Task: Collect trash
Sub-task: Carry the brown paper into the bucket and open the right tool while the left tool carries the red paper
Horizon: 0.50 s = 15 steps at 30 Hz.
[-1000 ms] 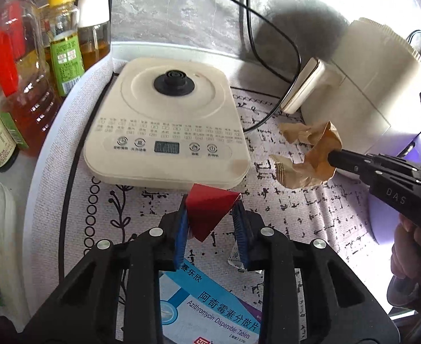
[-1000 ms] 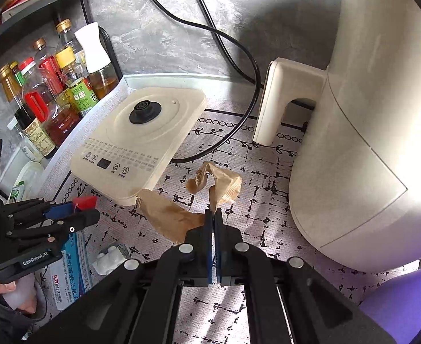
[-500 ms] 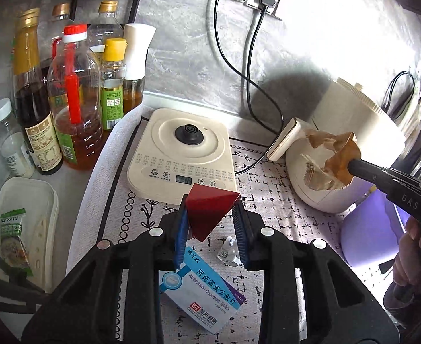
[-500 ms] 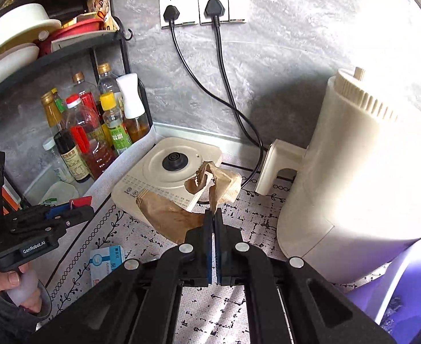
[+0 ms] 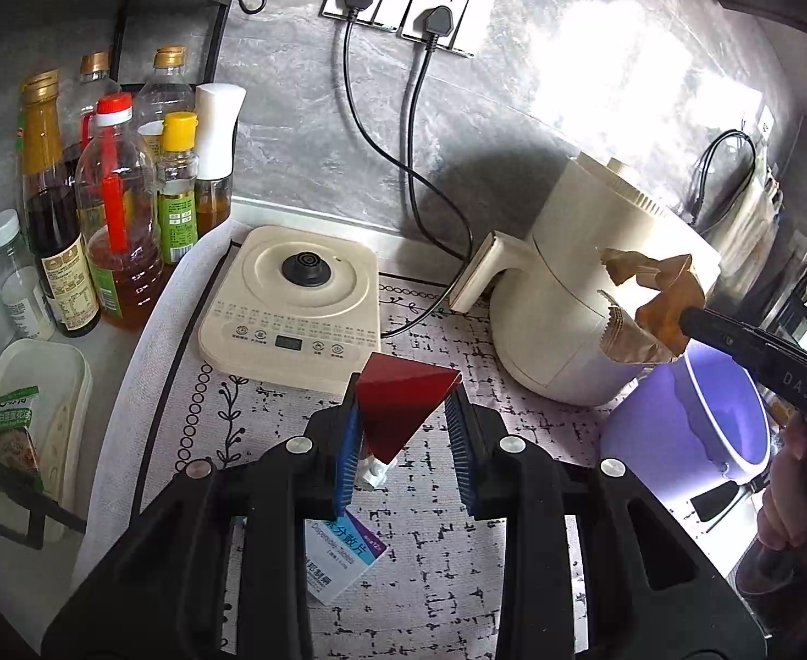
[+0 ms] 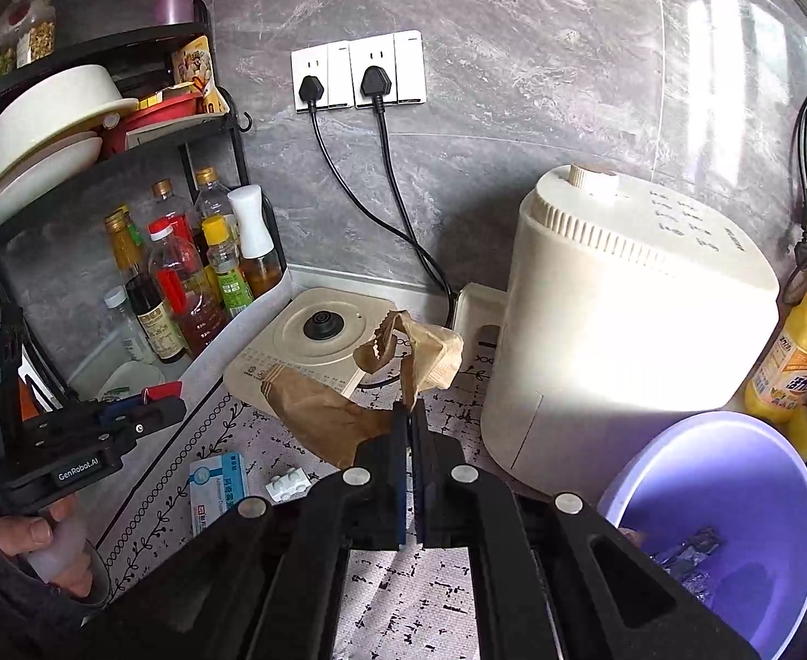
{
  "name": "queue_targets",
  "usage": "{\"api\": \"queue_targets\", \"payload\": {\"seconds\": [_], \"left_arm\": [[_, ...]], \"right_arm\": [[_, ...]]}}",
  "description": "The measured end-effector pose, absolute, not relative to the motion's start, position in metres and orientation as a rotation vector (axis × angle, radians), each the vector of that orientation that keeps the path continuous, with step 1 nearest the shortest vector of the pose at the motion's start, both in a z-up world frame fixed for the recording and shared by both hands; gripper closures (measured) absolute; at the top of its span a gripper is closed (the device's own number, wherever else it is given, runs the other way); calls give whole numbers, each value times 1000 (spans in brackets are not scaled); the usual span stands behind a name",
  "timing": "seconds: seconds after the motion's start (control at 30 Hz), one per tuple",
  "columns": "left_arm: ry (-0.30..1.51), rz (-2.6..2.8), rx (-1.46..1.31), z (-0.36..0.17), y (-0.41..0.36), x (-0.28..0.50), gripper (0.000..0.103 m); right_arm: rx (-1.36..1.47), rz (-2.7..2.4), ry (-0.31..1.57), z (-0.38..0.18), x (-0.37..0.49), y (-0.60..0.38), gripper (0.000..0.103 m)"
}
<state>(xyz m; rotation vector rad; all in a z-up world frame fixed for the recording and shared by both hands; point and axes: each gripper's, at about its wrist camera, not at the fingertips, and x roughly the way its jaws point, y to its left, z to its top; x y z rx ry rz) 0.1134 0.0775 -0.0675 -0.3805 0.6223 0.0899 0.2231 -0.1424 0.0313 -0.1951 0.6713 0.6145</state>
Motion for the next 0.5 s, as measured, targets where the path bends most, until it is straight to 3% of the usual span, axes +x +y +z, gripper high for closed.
{"api": "queue_targets", "payload": {"seconds": [0.5], "left_arm": [[568, 18, -308, -31, -5, 126, 74]], "right_arm": [[-75, 525, 587, 69, 226, -253, 100]]}}
